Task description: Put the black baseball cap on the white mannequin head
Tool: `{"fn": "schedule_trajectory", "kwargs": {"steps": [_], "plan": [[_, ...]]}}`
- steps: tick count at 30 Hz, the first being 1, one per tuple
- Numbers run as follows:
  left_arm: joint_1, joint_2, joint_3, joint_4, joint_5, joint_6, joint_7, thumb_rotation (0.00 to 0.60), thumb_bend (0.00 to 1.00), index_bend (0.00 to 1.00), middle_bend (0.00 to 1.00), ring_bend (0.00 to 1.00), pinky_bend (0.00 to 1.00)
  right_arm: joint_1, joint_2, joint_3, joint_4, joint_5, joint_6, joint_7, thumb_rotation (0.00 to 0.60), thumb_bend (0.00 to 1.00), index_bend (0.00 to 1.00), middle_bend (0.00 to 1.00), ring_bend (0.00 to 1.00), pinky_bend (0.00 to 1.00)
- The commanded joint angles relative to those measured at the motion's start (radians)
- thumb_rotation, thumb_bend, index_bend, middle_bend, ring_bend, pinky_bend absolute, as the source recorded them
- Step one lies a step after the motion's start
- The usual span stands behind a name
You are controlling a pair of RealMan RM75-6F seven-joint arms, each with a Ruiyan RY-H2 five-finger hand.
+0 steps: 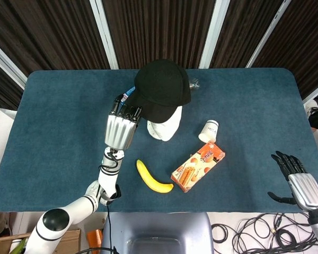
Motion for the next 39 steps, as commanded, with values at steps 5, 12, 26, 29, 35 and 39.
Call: {"fn": "schedule_trajectory", "kwargs": {"steps": [5,12,26,29,35,39], "plan": [[0.052,-0.011,0.04,-0.02,0.05,0.019,0.022,0.6,0.86,0.71,0.85,0.68,0.36,0.001,-0.002,0.003,-0.001,0.009,-0.002,-0.006,0.6,0.09,0.0,0.0,0.0,0.0],[0.071,-0.049,0.057,0.019,0.081,0.002,0.036,0.6,0.85,0.71,0.85,0.68,0.36,0.003,-0.002,0.003,-0.002,0.012,-0.007,-0.007,0.6,0.09,0.0,0.0,0.0,0.0],[0.117,-0.081,0.078,0.067,0.114,-0.032,0.011,0.6,0.66,0.62,0.8,0.66,0.32,0.004,-0.003,0.001,0.0,0.009,-0.007,-0.007,0.6,0.09,0.0,0.0,0.0,0.0],[0.124,-0.086,0.084,0.074,0.126,-0.03,0.01,0.6,0.6,0.6,0.76,0.65,0.31,0.004,-0.003,0.002,-0.002,0.013,-0.007,-0.013,0.6,0.09,0.0,0.0,0.0,0.0],[0.132,-0.086,0.079,0.064,0.129,-0.049,0.014,0.6,0.45,0.5,0.66,0.61,0.3,0.005,-0.005,0.0,-0.003,0.012,-0.011,-0.019,0.6,0.09,0.0,0.0,0.0,0.0],[0.139,-0.08,0.071,0.047,0.126,-0.059,0.01,0.6,0.41,0.39,0.55,0.53,0.29,0.006,-0.004,0.0,-0.004,0.012,-0.011,-0.019,0.6,0.09,0.0,0.0,0.0,0.0]]}}
